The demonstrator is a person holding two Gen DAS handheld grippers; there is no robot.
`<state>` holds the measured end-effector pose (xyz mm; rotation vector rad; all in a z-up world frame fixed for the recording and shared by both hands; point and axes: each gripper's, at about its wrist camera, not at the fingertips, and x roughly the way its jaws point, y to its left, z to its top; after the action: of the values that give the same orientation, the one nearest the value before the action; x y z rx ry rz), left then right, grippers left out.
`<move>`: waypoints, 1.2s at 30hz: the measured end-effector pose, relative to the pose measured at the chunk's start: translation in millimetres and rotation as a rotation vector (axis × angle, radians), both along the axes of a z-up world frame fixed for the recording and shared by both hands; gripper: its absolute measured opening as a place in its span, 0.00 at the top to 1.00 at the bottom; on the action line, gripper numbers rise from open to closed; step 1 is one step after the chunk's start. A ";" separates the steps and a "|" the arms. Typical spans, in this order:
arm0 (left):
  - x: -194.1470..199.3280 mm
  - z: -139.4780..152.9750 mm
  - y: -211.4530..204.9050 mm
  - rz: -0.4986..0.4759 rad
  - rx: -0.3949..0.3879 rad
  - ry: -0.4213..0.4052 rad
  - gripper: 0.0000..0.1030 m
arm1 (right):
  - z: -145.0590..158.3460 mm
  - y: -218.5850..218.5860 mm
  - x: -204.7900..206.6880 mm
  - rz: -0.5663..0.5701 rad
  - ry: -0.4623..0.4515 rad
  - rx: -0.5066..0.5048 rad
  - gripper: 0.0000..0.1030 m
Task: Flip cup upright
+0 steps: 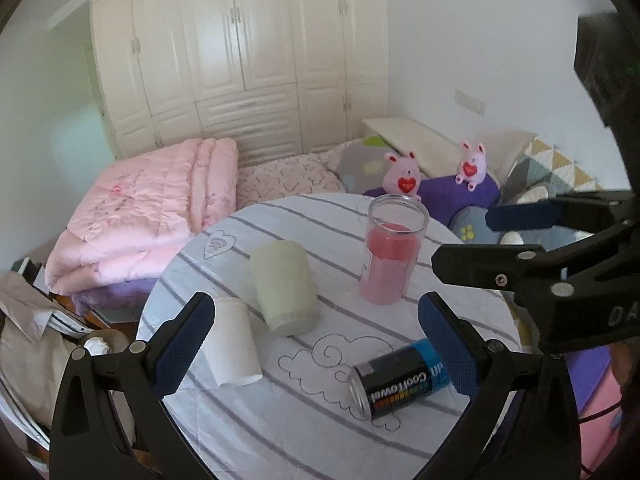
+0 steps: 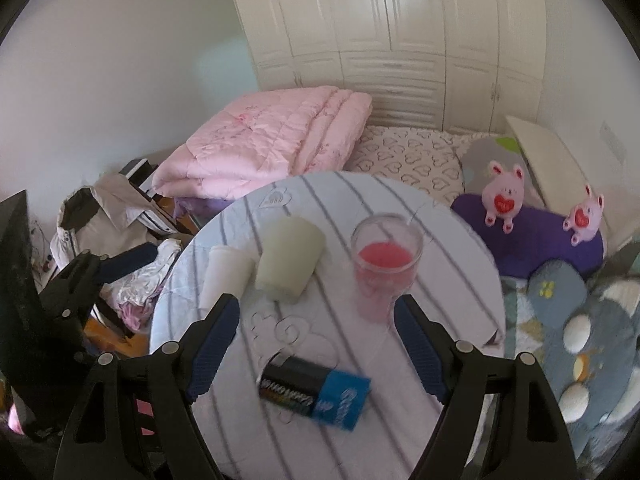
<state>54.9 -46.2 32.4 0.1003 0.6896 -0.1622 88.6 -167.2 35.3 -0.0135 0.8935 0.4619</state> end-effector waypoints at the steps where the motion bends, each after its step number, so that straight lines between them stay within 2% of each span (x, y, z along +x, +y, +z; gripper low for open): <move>1: -5.9 -0.3 3.4 -0.006 -0.010 -0.003 0.00 | -1.2 1.8 -4.5 -0.009 0.000 0.001 0.21; 9: -39.2 -4.0 20.6 0.010 -0.029 -0.050 0.00 | -5.1 15.6 -31.0 -0.057 -0.014 0.010 0.21; 17: -56.5 -8.7 32.7 0.016 -0.048 -0.042 0.00 | -15.0 29.8 -57.5 -0.087 -0.021 -0.006 0.21; 20: -59.3 -9.4 34.0 0.018 -0.047 -0.050 0.00 | -15.6 30.6 -64.6 -0.107 -0.053 -0.016 0.21; 25: -67.3 -7.3 34.3 0.020 -0.053 -0.081 0.00 | -10.6 30.2 -76.7 -0.142 -0.145 -0.013 0.21; 31: -74.6 -1.2 32.0 0.027 -0.039 -0.130 0.00 | -3.1 34.1 -94.9 -0.195 -0.336 -0.025 0.21; 36: -79.0 0.9 29.9 0.033 -0.015 -0.177 0.00 | -1.5 39.2 -106.6 -0.215 -0.435 -0.019 0.21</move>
<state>-24.1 -16.3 33.3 0.0874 0.5134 -0.1255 -17.9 -128.0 33.8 -0.0341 0.4642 0.2352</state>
